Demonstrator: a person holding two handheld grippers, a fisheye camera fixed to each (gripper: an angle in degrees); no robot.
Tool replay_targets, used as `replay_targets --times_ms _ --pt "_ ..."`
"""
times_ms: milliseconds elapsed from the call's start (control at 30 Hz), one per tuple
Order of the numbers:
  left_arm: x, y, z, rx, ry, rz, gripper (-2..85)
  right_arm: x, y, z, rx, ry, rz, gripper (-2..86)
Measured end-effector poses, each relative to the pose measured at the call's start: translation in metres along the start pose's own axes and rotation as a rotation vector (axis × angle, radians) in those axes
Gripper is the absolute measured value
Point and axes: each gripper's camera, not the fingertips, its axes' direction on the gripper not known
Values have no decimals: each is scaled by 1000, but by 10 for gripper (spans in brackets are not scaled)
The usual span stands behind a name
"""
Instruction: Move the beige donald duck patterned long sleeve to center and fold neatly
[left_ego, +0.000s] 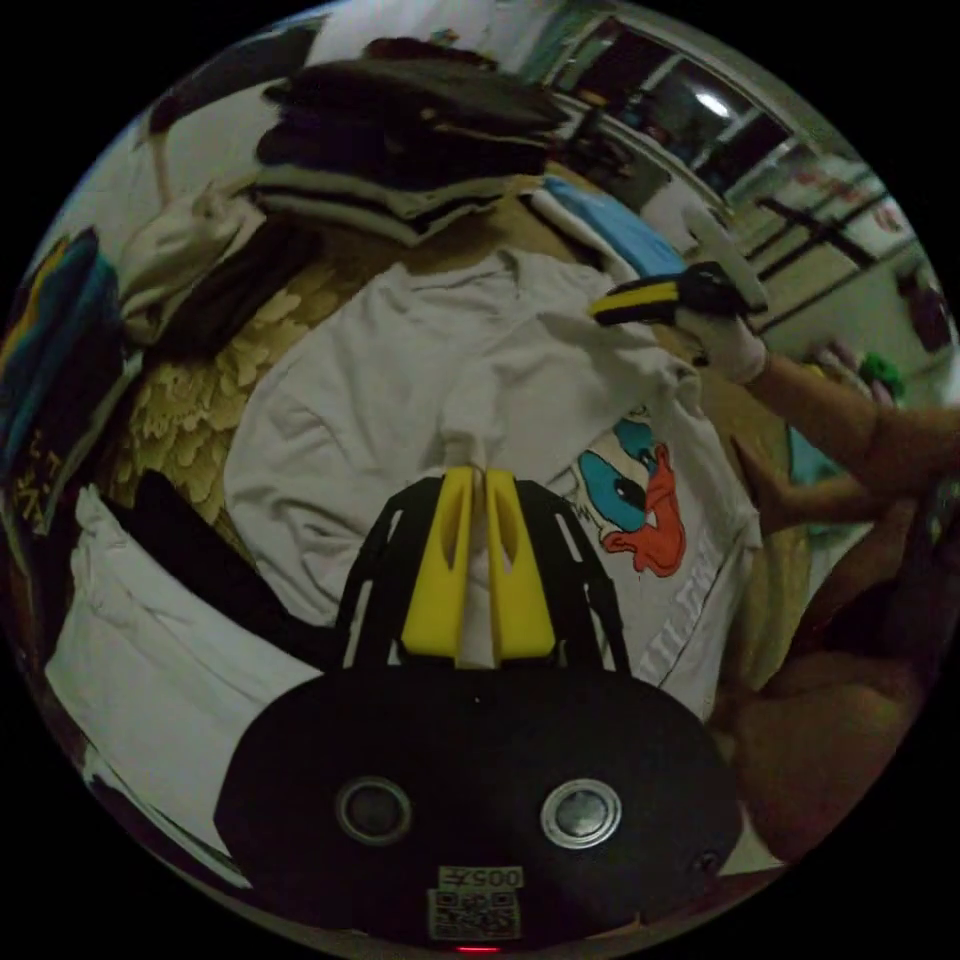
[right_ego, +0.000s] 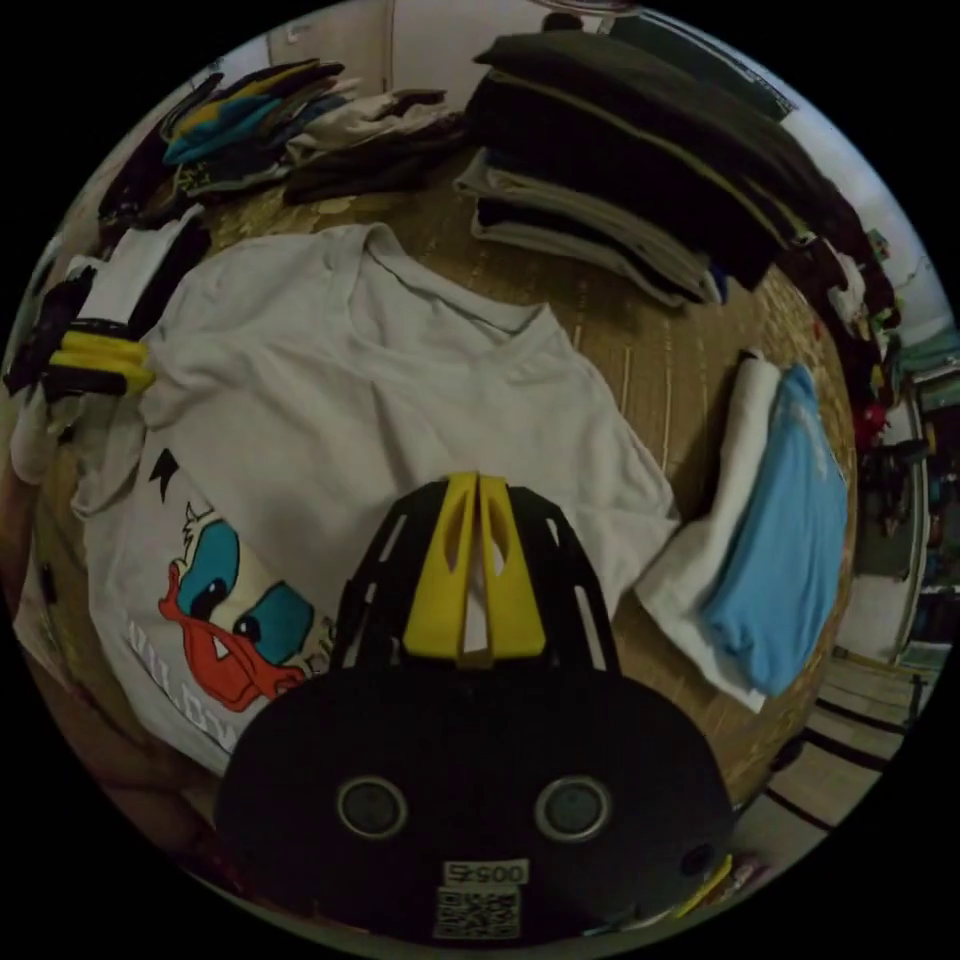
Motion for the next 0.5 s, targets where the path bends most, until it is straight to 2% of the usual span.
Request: replay_targets --times_ms 67,200,400,500 --pt "31 9 7 -60 -17 142 31 1 5 3 -21 -12 35 -9" --pt "52 19 22 -153 -5 193 24 6 1 4 6 -137 135 -9" --pt "51 19 -6 -29 52 102 18 -8 -18 -2 17 -131 186 -9" --pt "23 16 -33 67 -8 -103 20 -6 -27 -14 91 -147 258 -9"
